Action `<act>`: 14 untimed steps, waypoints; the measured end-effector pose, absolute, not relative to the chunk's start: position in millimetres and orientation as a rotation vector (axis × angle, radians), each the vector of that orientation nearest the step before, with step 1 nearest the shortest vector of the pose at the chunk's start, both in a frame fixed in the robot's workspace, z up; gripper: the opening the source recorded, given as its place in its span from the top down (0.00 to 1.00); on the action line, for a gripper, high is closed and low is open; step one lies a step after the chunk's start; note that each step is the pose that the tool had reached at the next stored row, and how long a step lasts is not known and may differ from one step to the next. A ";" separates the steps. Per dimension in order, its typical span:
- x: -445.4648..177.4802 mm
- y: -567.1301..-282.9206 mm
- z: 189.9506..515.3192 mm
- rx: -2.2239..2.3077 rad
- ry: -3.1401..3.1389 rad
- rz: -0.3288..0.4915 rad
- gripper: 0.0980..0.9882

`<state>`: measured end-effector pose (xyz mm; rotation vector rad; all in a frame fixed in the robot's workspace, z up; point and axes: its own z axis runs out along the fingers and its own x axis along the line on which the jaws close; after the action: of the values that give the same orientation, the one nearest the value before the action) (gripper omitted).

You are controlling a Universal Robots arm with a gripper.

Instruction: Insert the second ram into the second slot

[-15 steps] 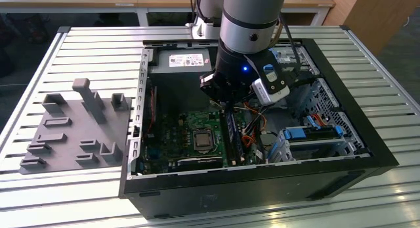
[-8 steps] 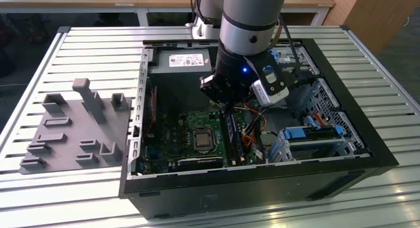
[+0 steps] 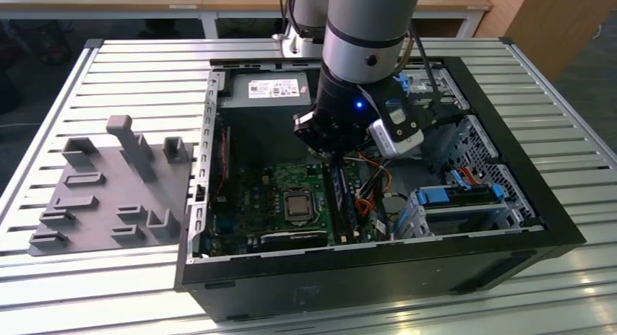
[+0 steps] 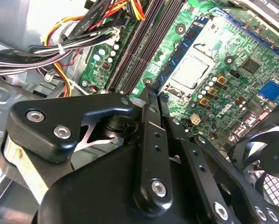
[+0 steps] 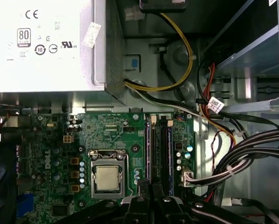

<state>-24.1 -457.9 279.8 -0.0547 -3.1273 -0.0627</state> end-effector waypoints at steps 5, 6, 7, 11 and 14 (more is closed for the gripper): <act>-24.0 -457.9 279.2 -0.055 -3.127 -0.063 0.96; -24.0 -457.8 278.8 -0.055 -3.128 -0.064 0.96; -24.0 -457.8 278.5 -0.055 -3.128 -0.064 0.96; -24.1 -457.9 276.0 -0.055 -3.127 -0.063 0.96; -24.1 -457.9 275.4 -0.055 -3.127 -0.063 0.96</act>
<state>-24.1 -457.9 275.4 -0.0547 -3.1274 -0.0628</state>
